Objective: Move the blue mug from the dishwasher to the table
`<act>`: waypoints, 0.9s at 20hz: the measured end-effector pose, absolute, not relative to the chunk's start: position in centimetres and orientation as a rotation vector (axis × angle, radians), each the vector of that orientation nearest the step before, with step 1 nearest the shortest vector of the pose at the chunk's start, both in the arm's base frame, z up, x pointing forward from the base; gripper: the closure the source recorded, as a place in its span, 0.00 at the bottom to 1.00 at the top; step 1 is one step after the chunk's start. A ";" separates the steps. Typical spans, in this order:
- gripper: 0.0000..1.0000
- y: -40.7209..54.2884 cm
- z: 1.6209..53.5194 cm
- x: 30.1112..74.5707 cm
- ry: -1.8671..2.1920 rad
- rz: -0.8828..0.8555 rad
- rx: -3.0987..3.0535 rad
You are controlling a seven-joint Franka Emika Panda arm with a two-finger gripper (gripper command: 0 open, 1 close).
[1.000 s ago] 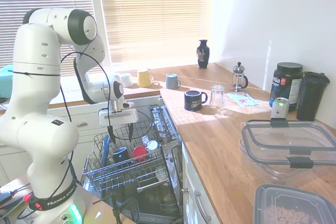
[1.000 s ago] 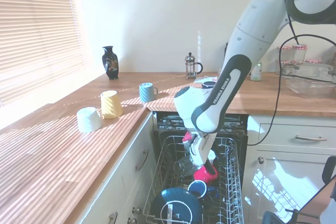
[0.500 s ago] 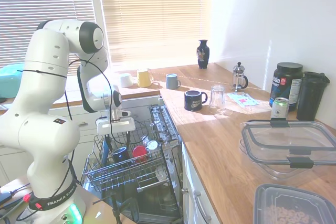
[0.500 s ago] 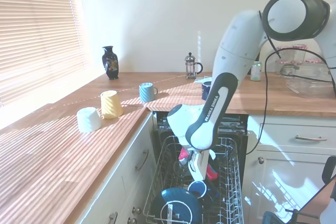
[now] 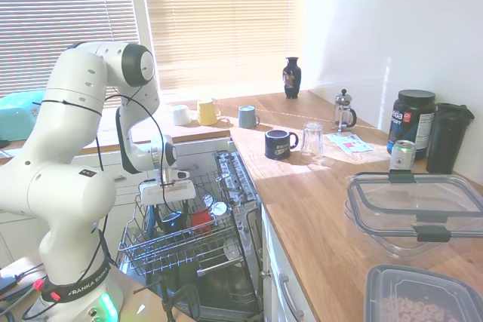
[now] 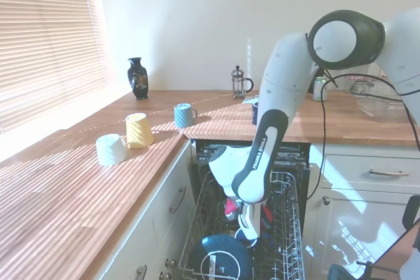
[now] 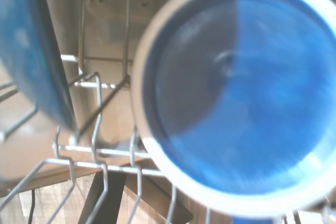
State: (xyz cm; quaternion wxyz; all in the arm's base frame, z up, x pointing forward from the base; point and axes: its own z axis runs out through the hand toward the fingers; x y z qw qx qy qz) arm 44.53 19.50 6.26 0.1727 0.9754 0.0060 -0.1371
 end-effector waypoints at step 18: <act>1.00 18.1 1.2 43.7 0.073 -0.411 2.749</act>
